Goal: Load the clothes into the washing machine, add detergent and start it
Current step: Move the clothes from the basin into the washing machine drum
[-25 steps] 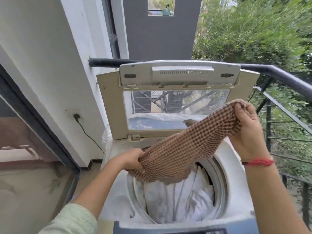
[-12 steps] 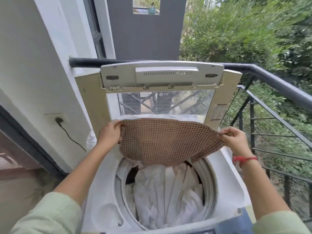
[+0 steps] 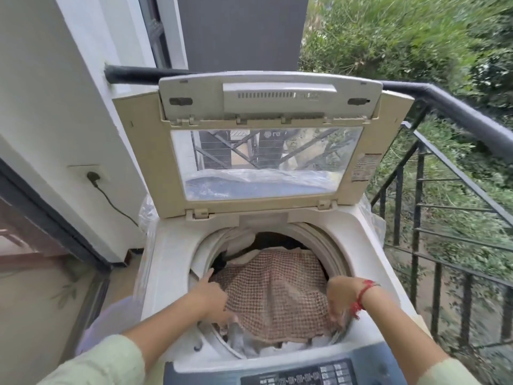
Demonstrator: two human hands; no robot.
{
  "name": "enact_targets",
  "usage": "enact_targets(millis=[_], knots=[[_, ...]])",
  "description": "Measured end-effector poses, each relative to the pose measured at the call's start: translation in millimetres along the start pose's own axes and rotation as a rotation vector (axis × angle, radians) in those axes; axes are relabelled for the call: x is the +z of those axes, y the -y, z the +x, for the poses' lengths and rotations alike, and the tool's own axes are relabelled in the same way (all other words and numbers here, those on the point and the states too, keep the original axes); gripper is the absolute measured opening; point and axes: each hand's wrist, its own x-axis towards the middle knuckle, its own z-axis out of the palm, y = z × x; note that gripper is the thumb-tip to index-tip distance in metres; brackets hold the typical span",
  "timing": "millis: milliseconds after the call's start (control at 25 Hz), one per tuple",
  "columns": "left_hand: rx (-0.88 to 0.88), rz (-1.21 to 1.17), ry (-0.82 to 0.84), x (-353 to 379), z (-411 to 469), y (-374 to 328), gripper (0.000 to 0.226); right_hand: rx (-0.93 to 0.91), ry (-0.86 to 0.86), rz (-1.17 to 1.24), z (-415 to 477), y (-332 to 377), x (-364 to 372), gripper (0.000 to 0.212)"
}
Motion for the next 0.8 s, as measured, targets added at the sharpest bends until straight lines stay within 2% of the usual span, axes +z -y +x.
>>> enact_targets(millis=[80,160,240,320,400,520,640,800], knots=[[0.003,0.014,-0.042,-7.8,8.6,-9.2,0.055,0.062,-0.113,0.163,8.8,8.4,-4.1,0.037],[-0.002,-0.124,-0.126,-16.1,20.2,-7.0,0.041,0.151,-0.341,0.411,17.2,8.5,-10.9,0.04],[-0.012,-0.274,-0.227,-16.8,37.6,4.4,0.038,0.234,-0.483,0.545,31.6,9.2,-16.7,0.06],[-0.033,-0.352,-0.239,-10.3,55.6,11.3,0.059,0.291,-0.453,0.553,49.6,18.4,-19.2,0.081],[-0.021,-0.363,-0.205,0.7,72.0,10.2,0.079,0.339,-0.329,0.469,71.0,27.8,-13.9,0.093],[-0.036,-0.259,-0.005,30.4,98.3,-2.3,0.098,0.384,-0.178,0.459,96.7,36.2,5.5,0.107],[-0.135,-0.233,0.158,54.6,118.2,-14.6,0.095,0.392,-0.095,0.578,117.9,39.8,21.9,0.099],[-0.161,-0.328,0.276,59.4,149.1,-8.0,0.097,0.399,-0.056,0.673,141.2,35.6,28.4,0.104]])
